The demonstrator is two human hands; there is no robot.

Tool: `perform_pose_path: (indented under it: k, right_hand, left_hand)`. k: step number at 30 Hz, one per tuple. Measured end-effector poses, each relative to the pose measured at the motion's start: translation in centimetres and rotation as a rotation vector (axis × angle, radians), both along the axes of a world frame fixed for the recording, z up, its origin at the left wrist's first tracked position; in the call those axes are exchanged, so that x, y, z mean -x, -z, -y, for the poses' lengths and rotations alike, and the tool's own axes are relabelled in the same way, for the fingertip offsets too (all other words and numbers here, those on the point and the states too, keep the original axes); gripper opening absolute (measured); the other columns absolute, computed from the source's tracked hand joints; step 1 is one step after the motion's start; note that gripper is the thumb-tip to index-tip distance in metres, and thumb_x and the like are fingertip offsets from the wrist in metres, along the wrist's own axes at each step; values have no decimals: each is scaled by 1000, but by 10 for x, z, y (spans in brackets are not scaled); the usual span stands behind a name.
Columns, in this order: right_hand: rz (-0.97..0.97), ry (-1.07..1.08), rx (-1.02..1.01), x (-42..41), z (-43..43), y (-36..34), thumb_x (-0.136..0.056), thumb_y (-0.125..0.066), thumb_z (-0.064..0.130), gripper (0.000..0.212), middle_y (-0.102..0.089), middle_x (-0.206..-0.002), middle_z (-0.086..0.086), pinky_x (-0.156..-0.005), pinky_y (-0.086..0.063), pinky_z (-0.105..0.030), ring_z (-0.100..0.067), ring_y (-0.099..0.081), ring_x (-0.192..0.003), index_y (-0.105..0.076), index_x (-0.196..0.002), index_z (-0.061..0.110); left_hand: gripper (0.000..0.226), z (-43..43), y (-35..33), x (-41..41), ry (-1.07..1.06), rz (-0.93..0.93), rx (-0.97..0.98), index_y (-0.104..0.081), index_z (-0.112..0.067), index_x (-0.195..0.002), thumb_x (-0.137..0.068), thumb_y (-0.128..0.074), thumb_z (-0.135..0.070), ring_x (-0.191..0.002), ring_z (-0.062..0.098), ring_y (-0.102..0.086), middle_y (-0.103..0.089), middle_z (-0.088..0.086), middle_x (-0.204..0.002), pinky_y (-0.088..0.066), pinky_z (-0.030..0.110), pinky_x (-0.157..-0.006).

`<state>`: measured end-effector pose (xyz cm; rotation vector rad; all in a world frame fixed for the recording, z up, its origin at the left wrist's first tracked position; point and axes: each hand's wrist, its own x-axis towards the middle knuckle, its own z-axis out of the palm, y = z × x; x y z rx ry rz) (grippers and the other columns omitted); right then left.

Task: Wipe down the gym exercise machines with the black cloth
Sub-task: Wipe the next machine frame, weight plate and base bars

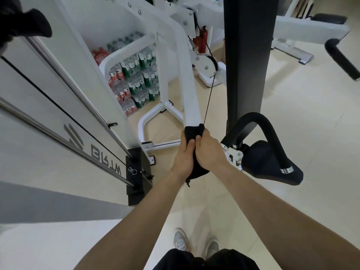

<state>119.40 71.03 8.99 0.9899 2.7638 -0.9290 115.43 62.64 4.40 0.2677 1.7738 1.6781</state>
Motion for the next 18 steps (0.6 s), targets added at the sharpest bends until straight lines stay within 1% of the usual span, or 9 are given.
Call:
perform_pose_path:
  k: [2, 3, 5, 8, 9, 10, 12, 15, 18]
  right_hand:
    - [-48, -34, -79, -13, 5, 7, -107, -31, 22, 46, -66, -115, -15, -77, -45, -33, -32, -66, -103, -27, -151, 7]
    - [-70, -50, -110, -20, 7, 9, -106, -32, 21, 47, -66, -116, -12, -75, -43, -31, -30, -66, -104, -27, -151, 8]
    - [-52, -82, -155, -32, 11, 10, -107, -33, 22, 50, -63, -123, -11, -74, -42, -31, -28, -64, -108, -23, -154, 8]
    - [-38, -126, -215, -52, 16, 10, -108, -35, 24, 54, -57, -137, -12, -74, -45, -32, -28, -64, -111, -19, -157, 8]
    - [-46, -142, -238, -58, 17, 11, -108, -36, 25, 55, -53, -143, -12, -75, -47, -32, -28, -64, -112, -19, -157, 8]
    - [-40, -162, -248, -61, 18, 11, -108, -36, 25, 56, -47, -149, -12, -79, -50, -33, -27, -63, -116, -17, -158, 7]
    - [8, -205, -245, -60, 16, 12, -107, -36, 23, 61, -36, -157, -10, -87, -51, -33, -25, -59, -123, -9, -158, 6]
    - [6, -247, -233, -44, 8, 14, -106, -37, 19, 63, -41, -152, -14, -93, -50, -33, -25, -56, -126, -5, -156, -1]
    - [-4, -221, -143, -17, -5, 12, -108, -31, 21, 59, -47, -144, -20, -91, -47, -37, -31, -58, -120, -6, -155, -6]
  left_hand:
    - [46, 4, 5, -11, -13, 1, -12, -28, -35, -155, -110, -34, -26, -117, 9, -61, -61, -5, -132, -49, 17, -91]
    - [46, 5, 8, -16, -21, -1, -21, -29, -34, -155, -110, -34, -24, -119, 13, -61, -61, 0, -134, -50, 21, -91]
    - [46, 9, 9, -28, -37, 4, -24, -30, -34, -154, -110, -33, -21, -118, 11, -62, -61, -1, -135, -51, 21, -91]
    - [44, 16, 9, -45, -61, 18, -2, -31, -42, -149, -110, -32, -21, -121, 1, -58, -58, -15, -134, -47, 20, -100]
    - [43, 18, 9, -50, -58, 18, 1, -29, -44, -147, -110, -32, -21, -116, -6, -58, -57, -19, -131, -47, 17, -97]
    - [42, 20, 8, -53, -56, 22, 1, -29, -45, -144, -110, -32, -19, -109, -13, -59, -57, -22, -127, -48, 12, -90]
    - [40, 20, 6, -54, -58, 23, 3, -31, -50, -135, -110, -31, -19, -95, -21, -60, -57, -26, -119, -48, 7, -82]
    - [37, 11, -1, -42, -62, 3, 10, -40, -55, -120, -110, -31, -21, -91, -20, -61, -60, -24, -113, -48, 6, -82]
    - [31, 1, -8, -20, -75, 51, -19, -41, -45, -130, -111, -31, -23, -96, -12, -62, -62, -19, -114, -49, 8, -78]
